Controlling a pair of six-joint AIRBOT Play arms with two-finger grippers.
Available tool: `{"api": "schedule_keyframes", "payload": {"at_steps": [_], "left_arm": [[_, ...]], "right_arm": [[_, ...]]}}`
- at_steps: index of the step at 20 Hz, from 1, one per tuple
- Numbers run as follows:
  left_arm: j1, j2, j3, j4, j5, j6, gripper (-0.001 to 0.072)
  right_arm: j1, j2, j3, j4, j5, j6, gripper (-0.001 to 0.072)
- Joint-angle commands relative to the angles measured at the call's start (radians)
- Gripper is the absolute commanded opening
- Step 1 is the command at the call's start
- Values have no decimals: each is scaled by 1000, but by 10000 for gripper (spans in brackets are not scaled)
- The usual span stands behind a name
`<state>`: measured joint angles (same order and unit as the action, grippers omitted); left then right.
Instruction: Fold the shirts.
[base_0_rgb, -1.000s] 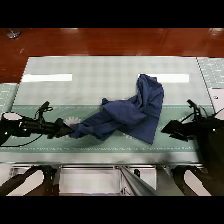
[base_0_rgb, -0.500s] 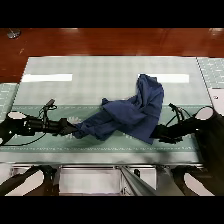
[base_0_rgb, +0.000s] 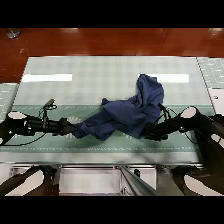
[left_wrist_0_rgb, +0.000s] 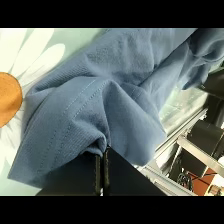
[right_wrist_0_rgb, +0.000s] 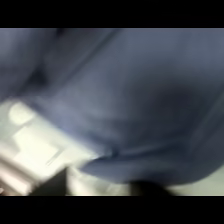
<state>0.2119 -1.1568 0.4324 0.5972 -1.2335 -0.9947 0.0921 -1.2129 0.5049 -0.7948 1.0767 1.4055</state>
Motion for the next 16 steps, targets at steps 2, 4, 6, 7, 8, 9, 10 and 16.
{"api": "schedule_keyframes", "payload": {"at_steps": [2,4,6,7,8,9,10,16], "left_arm": [[0,0,0,-25,24,8,27],[0,0,16,-87,17,27,28],[2,15,96,-164,1,34,28],[2,30,158,-209,-8,34,27],[2,52,240,-262,-13,34,27],[2,76,328,-311,-6,33,27],[2,101,436,-350,10,29,27],[50,227,1097,-324,198,-71,27]], "right_arm": [[17,-15,43,63,-18,-66,18],[16,-15,131,55,31,-81,18],[16,-15,296,5,92,-61,17],[16,-15,402,-35,119,-33,18],[16,-15,535,-86,145,2,17],[16,-15,670,-139,163,31,17],[16,-15,822,-198,180,63,17],[16,-6,1633,-415,321,129,17]]}}
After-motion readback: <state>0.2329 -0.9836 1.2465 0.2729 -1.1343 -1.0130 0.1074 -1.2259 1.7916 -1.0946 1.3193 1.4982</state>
